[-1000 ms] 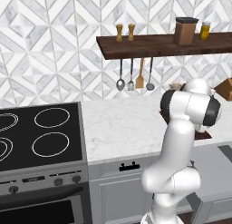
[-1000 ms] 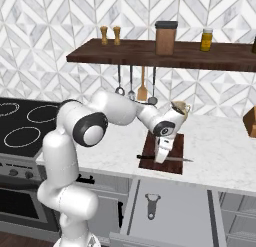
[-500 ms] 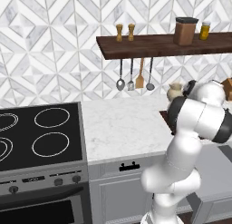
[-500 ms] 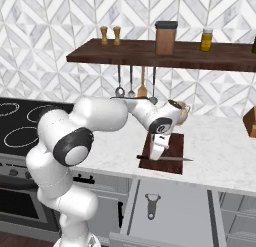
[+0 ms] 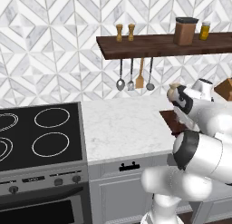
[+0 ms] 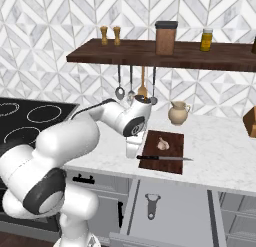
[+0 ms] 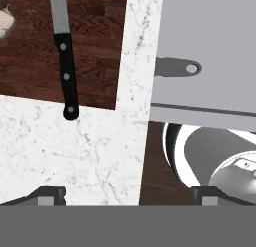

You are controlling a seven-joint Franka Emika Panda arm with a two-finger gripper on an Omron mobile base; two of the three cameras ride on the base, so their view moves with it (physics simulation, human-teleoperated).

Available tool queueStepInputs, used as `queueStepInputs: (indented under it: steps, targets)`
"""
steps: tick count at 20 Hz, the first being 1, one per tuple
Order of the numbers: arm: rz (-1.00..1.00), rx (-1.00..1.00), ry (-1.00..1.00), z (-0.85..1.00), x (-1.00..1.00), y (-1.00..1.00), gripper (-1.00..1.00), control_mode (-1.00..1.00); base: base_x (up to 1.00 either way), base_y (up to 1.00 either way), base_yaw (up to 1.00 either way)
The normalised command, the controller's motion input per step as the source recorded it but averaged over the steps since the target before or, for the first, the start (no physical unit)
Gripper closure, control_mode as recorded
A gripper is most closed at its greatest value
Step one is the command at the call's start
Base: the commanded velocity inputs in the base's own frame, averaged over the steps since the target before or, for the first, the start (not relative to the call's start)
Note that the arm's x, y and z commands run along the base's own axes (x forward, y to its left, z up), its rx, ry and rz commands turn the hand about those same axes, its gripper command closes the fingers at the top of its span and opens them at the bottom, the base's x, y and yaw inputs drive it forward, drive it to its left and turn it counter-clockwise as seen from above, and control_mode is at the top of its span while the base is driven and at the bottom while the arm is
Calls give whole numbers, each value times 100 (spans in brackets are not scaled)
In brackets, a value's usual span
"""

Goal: Place the appropriate cutting tool for cutting the garlic skin on the cutting board.

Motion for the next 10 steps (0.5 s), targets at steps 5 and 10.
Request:
queueStepInputs:
  steps: [5, 10]
  targets:
    - [0, -6, -19, 74, -39, 51, -100, -100, 0, 0, 0]
    - [0, -9, -11, 65, -42, 61, -100, -100, 0, 0, 0]
